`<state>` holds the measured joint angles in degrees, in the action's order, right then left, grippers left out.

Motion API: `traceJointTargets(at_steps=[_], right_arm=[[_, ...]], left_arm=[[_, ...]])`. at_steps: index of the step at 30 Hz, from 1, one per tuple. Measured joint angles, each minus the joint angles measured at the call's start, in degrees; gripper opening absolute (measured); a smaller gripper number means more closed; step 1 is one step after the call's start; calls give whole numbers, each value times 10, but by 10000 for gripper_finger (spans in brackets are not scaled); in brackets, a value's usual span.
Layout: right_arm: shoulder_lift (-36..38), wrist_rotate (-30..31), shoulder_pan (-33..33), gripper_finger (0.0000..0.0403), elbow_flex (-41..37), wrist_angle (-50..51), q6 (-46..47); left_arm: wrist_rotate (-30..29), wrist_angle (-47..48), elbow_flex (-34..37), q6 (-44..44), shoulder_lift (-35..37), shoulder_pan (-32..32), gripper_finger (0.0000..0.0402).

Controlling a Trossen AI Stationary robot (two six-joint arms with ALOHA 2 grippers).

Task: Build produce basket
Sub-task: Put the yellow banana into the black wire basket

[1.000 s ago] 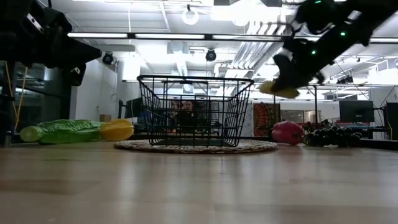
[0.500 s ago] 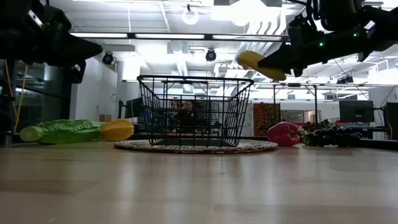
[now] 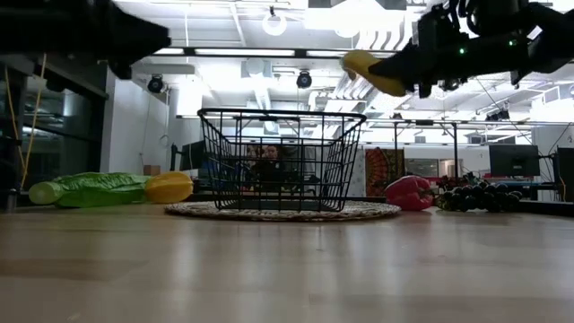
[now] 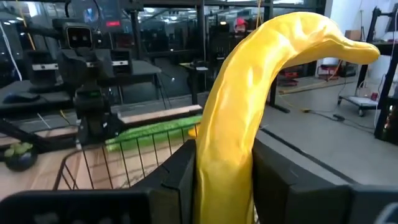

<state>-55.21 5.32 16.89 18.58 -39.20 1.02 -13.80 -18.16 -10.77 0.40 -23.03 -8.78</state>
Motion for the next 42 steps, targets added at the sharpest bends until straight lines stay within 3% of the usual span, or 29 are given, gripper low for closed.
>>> traceJointTargets(at_steps=[8,23,31,42], right_arm=[[-81,2,-2,105,135,146,10],[-384,0,-68,105,454,459,125],[-483,12,-74,105,528,466,161],[-556,6,-59,120,539,426,187]], left_arm=[[32,6,-119,-55,-127,-51,186],[43,12,-136,-6,-139,-69,195],[42,12,-136,-6,-139,-69,195],[41,12,-136,-12,-139,-69,195]])
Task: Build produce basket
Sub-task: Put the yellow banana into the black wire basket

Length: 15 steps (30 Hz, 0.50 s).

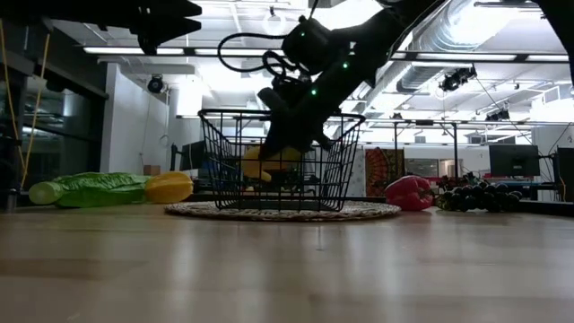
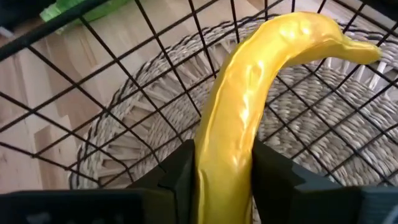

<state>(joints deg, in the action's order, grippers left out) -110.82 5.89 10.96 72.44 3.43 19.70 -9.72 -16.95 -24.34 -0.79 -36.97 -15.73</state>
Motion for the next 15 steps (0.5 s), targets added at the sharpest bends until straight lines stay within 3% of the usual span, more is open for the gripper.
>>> traceJointTargets(at_steps=[15], right_arm=[[-10,12,0,137,0,-15,9]], left_arm=[[-1,0,0,-14,0,0,195]])
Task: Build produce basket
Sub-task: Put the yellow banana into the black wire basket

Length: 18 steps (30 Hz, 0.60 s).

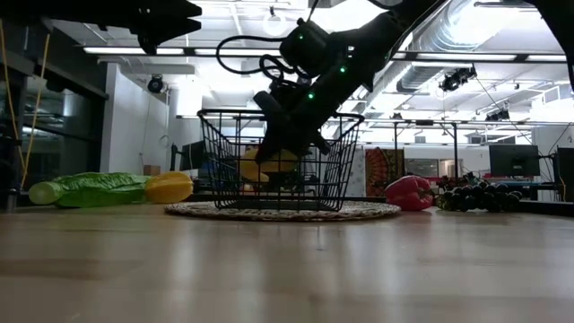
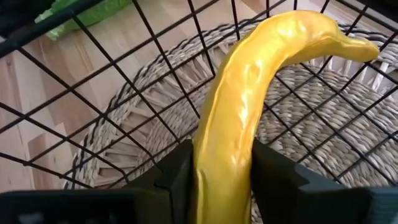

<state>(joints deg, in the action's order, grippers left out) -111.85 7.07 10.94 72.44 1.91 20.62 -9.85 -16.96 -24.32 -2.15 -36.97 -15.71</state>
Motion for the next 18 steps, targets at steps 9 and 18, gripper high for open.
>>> traceJointTargets(at_steps=[9,18], right_arm=[[0,3,0,219,0,-9,-12],[78,15,4,227,-1,7,-112]], left_arm=[[0,0,0,0,0,0,195],[-2,0,0,0,0,0,195]])
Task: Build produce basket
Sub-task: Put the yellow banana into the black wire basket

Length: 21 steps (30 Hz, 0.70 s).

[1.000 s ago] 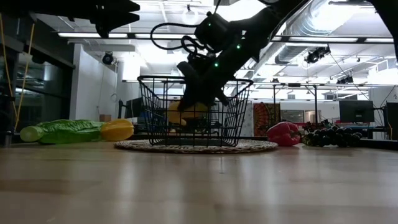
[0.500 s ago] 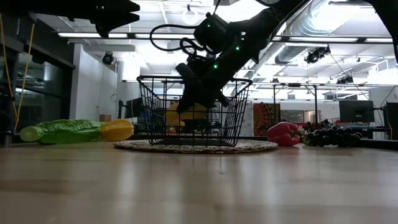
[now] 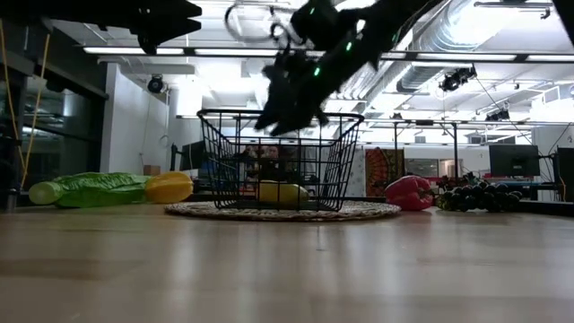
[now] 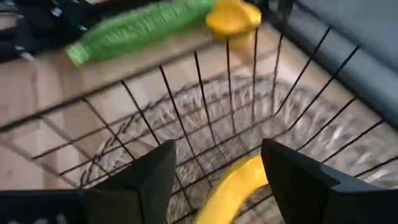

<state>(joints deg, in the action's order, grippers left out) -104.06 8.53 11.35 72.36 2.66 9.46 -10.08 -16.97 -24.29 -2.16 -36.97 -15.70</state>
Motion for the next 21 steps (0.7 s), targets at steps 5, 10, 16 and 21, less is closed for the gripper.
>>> traceJointTargets(at_steps=[5,10,16,21], right_arm=[[88,9,0,227,0,97,-44],[129,48,0,227,-1,172,-39],[112,45,3,226,-2,184,-72],[66,48,4,195,67,245,-171]], left_arm=[[-11,0,0,0,0,0,195],[-12,0,0,0,0,0,195],[-13,0,0,0,0,0,195],[-17,-5,0,0,0,0,195]])
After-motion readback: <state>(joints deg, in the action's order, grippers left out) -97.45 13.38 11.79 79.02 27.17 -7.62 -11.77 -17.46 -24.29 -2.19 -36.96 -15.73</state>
